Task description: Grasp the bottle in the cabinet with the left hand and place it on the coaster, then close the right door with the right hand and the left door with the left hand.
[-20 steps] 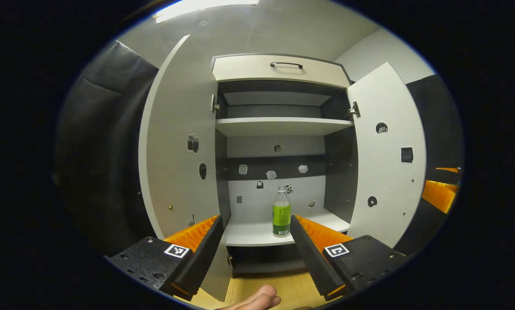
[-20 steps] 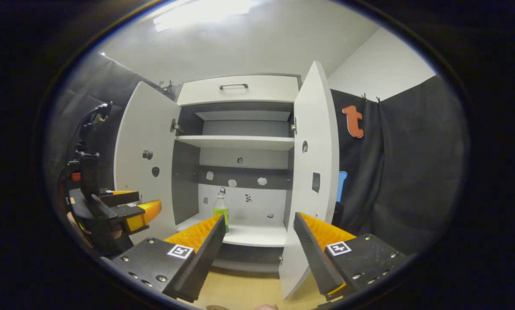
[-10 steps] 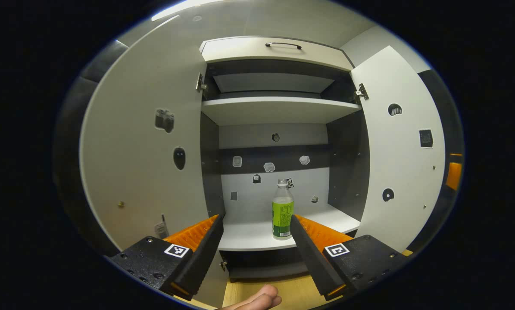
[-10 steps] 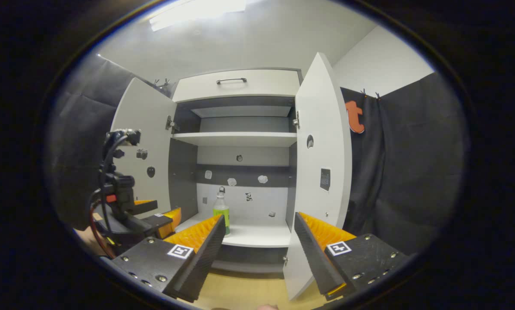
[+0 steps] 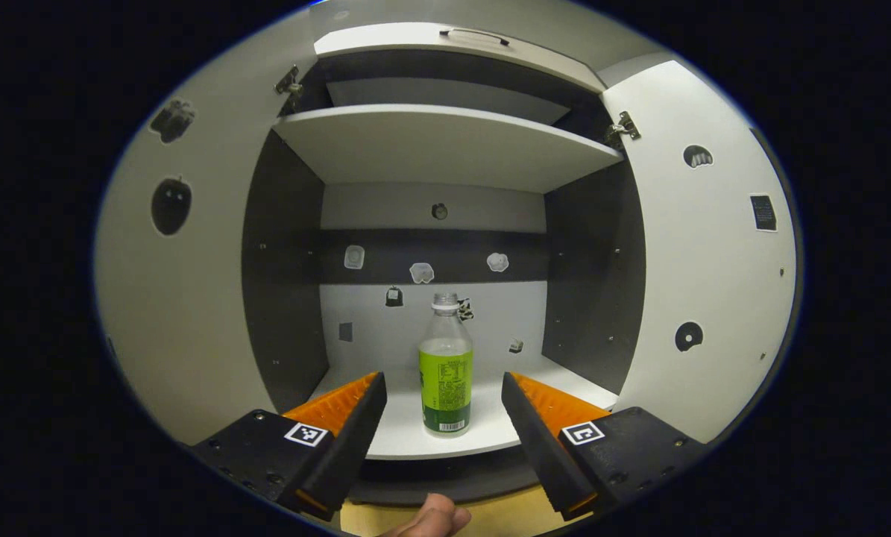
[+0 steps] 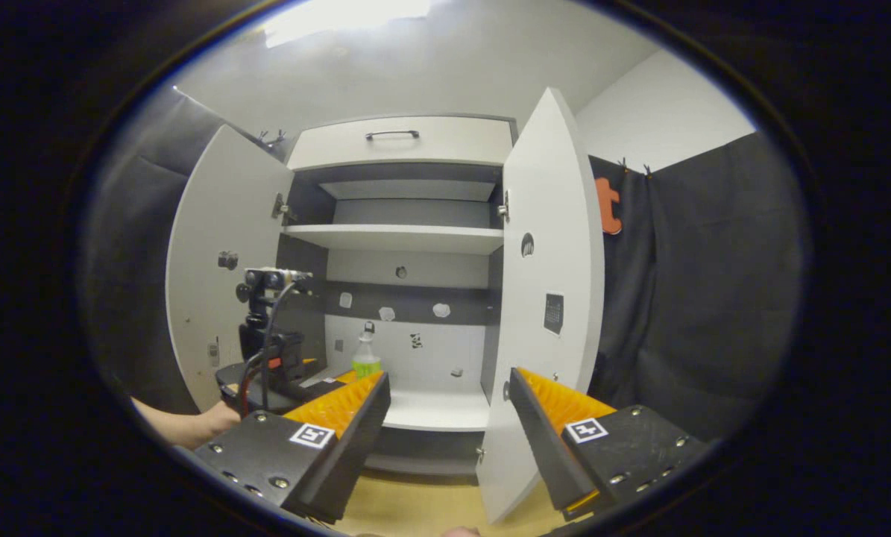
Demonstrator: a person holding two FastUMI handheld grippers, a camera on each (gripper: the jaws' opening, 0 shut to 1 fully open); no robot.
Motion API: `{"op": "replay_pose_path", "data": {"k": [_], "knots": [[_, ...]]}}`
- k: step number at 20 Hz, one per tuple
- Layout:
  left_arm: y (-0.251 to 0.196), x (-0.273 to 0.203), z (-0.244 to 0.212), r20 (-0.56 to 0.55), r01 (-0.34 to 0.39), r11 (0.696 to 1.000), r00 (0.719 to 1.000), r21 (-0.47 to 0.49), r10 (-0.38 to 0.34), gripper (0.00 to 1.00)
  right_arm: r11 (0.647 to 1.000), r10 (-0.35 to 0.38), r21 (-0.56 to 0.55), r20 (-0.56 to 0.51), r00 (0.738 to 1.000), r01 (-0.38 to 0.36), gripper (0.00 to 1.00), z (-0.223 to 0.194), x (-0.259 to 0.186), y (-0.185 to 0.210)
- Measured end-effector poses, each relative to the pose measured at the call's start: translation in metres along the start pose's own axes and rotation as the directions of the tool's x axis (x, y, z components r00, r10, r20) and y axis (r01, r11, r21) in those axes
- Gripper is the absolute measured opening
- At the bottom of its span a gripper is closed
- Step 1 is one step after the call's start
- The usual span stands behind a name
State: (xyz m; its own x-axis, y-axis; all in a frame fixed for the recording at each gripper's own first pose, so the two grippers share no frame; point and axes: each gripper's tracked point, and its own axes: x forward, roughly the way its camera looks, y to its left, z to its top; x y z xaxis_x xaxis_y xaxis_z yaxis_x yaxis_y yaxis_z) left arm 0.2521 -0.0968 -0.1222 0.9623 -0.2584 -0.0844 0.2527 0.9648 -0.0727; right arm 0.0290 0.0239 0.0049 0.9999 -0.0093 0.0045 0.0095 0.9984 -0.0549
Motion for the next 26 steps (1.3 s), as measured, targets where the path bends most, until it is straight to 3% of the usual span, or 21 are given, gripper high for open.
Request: {"op": "replay_pose_path", "data": {"k": [2, 3, 6, 14, 16, 18, 21, 26], "knots": [[-0.007, 0.022, -0.004, 0.008, 0.031, 0.999, 0.999, -0.012, -0.031, 0.98, 1.0, -0.021, -0.006, -0.005, 1.0, 0.021, 0.97, -0.001, -0.001, -0.005], [-0.008, 0.032, -0.006, 0.009, 0.04, 0.999, 0.999, -0.007, -0.04, 0.98, 1.0, -0.03, -0.008, -0.012, 0.999, 0.029, 0.93, -0.001, -0.001, -0.007], [-0.001, 0.059, -0.01, 0.019, 0.015, 0.999, 1.0, 0.028, -0.015, 0.99, 0.998, -0.057, -0.027, -0.027, 0.998, 0.056, 0.97, -0.003, -0.002, -0.013], [0.005, 0.101, -0.032, -0.05, 0.015, 0.999, 0.999, 0.028, -0.014, 0.99, 0.992, -0.105, -0.07, -0.062, 0.993, 0.101, 0.93, -0.011, -0.006, -0.027], [-0.001, 0.102, -0.034, -0.061, 0.047, 0.998, 0.997, 0.029, -0.045, 0.96, 0.992, -0.113, -0.07, -0.066, 0.991, 0.109, 0.97, -0.011, -0.007, -0.029], [-0.002, 0.102, -0.033, -0.064, 0.055, 0.998, 0.997, 0.02, -0.053, 0.8, 0.993, -0.108, -0.061, -0.06, 0.992, 0.104, 0.93, -0.01, -0.008, -0.028], [0.003, 0.087, -0.031, -0.069, 0.038, 0.999, 0.997, 0.005, -0.038, 0.79, 0.994, -0.097, -0.047, -0.053, 0.994, 0.095, 0.93, -0.008, -0.011, -0.026], [-0.001, 0.051, -0.001, -0.022, 0.072, 0.997, 0.997, 0.004, -0.072, 0.79, 0.997, -0.07, -0.035, -0.039, 0.997, 0.069, 0.93, -0.005, -0.018, -0.024]]}}
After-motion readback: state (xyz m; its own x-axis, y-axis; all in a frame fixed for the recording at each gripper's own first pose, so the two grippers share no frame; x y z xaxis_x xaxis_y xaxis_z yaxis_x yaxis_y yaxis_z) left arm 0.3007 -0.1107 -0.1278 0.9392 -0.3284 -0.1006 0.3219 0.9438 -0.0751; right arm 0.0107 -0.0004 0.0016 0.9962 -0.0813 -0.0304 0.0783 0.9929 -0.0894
